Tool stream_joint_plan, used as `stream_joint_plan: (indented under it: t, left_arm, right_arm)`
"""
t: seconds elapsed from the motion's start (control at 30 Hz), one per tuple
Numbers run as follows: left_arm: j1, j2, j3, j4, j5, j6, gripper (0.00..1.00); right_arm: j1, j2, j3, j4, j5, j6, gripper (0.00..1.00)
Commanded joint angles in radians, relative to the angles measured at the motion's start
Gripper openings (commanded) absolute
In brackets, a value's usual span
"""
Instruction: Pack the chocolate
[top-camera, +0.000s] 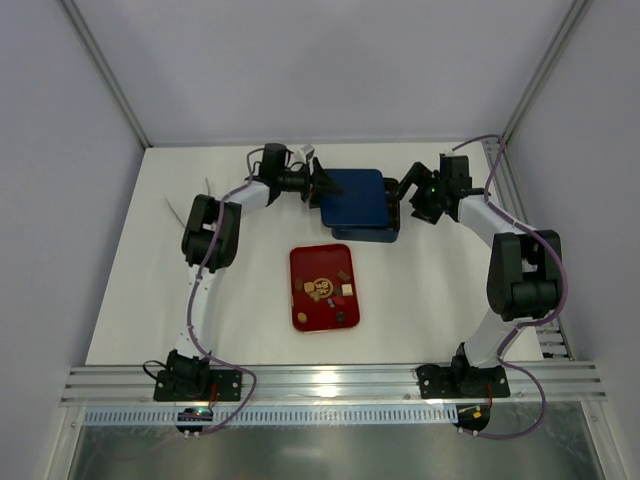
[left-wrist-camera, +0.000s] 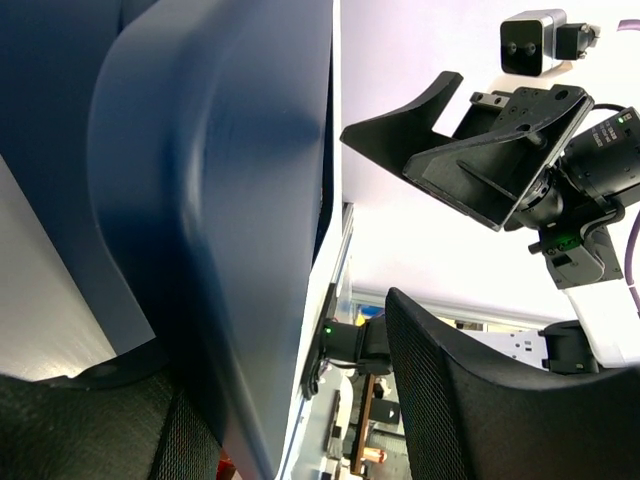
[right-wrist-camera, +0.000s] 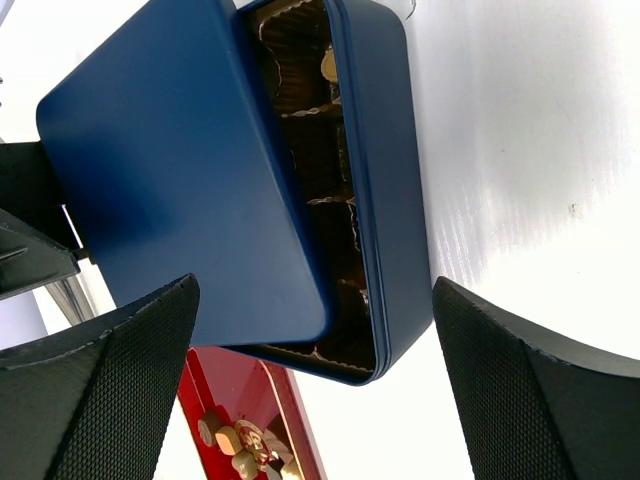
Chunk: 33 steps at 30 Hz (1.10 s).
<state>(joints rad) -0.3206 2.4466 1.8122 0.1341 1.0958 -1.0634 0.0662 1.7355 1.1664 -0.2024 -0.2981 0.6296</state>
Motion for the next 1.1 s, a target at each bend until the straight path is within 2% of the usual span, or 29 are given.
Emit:
stream_joint_plan:
  t: [0.0, 0.37, 1.07]
  left_arm:
    - [0.021, -0.044, 0.021, -0.083, -0.013, 0.055, 0.59]
    - [0.031, -0.080, 0.013, -0.131, -0.004, 0.102, 0.67]
    - [0.068, -0.159, -0.056, -0.154, 0.003, 0.091, 0.66]
  right_arm:
    - [0.006, -0.010, -0.001, 0.038, 0.005, -0.014, 0.98]
    - [0.006, -0.010, -0.013, 0.044, 0.001, -0.013, 0.98]
    - [0.004, -0.031, -0.045, 0.055, -0.003, -0.008, 0.98]
